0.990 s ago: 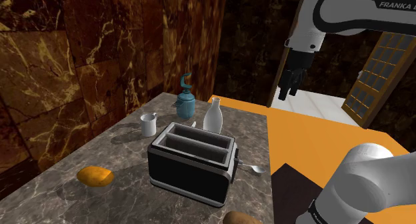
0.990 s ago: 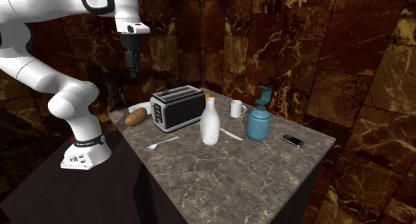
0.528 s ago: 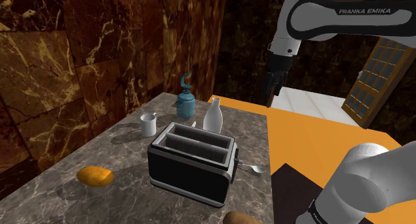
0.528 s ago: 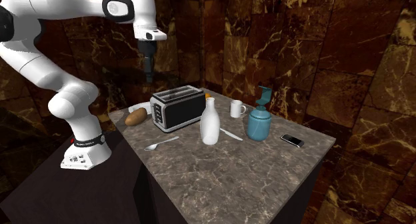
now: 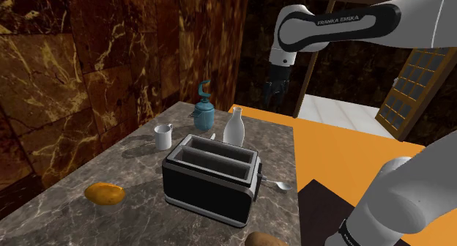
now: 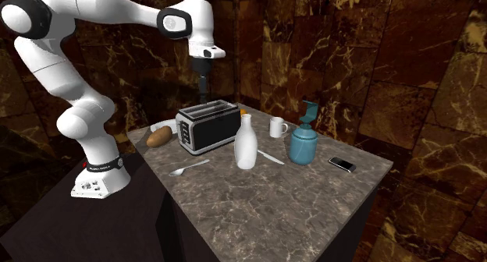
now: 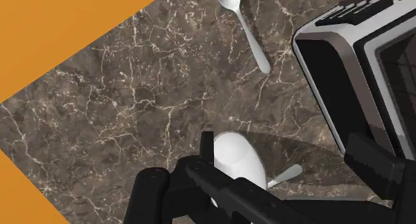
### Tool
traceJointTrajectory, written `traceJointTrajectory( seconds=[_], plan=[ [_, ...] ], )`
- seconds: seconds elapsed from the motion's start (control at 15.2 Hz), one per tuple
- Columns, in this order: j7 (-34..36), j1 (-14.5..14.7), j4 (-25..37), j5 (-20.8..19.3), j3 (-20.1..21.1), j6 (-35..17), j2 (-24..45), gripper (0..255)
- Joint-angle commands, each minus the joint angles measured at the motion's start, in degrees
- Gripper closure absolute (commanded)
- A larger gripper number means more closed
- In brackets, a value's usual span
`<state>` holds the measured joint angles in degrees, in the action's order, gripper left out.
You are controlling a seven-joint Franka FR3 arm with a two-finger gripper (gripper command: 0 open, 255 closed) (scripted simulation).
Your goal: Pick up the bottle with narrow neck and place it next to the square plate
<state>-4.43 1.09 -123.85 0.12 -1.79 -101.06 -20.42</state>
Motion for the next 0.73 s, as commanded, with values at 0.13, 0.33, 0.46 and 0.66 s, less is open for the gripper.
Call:
traceJointTrajectory(
  seconds=[0.13,0.33,0.46,0.66],
  plan=[
    [0.4,0.3,6.3,0.1,0.3,-3.0,9.5,0],
    [0.7,0.5,11.6,0.1,0.5,-4.4,16.2,0],
    [0.9,0.6,15.6,0.1,0.6,-4.9,20.8,0],
    [1.1,0.8,22.2,0.1,0.8,-5.1,27.7,0]
  ],
)
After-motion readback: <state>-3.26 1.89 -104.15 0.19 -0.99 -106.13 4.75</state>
